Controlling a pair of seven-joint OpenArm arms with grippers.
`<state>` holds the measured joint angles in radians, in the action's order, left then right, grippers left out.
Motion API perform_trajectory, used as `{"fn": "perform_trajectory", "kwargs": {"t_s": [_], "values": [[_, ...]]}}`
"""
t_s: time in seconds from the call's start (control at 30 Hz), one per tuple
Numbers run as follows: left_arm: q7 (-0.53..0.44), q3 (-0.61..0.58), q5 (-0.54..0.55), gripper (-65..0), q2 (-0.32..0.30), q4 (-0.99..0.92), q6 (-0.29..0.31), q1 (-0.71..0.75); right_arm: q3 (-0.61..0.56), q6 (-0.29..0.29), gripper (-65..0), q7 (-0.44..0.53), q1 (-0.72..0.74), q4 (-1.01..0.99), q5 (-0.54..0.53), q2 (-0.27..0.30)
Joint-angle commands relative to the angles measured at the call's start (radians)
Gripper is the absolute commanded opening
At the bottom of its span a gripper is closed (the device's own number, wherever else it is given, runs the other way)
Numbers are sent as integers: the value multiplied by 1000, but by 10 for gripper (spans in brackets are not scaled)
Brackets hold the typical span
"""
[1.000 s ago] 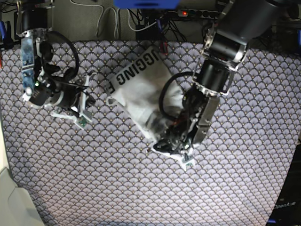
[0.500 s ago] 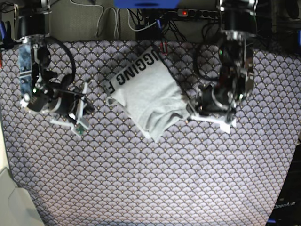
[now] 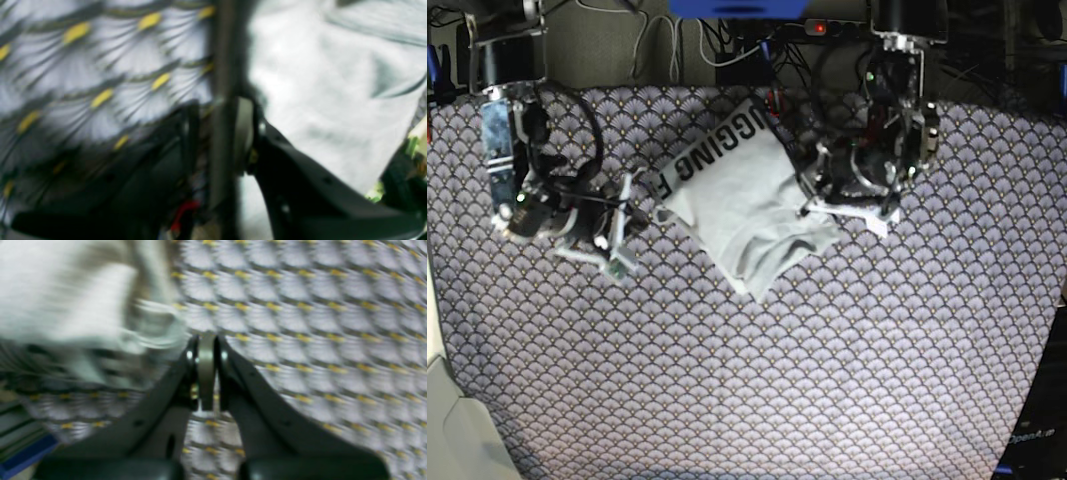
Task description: Fold the T-shirt properly
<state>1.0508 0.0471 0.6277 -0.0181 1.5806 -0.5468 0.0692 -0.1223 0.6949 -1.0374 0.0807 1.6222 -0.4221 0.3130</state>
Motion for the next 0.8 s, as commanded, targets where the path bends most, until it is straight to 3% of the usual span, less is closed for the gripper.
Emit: {"fn": "perform_trajectory", "kwargs": {"t_s": [0.0,0.23,0.5,0.67,0.77], "values": [[-14,0,-25,-489,4,-19,-6,-26,-6,3,-650,10,0,17,-11,4],[-79,-31,-62,-489,71,-177,-6,-164,-55,3,-650,10,-78,23,-11,-11],[-182,-122,-59,-489,122,-351,-6,-303,-61,3,-650,10,-200,172,-11,-11],[-149,-118,-50,-489,114,-270,-6,-299,-50,3,-650,10,-212,174,-11,22],[-77,-72,-47,-489,68,-124,-6,-263,8,3,-650,10,-218,186,-11,35]]}}
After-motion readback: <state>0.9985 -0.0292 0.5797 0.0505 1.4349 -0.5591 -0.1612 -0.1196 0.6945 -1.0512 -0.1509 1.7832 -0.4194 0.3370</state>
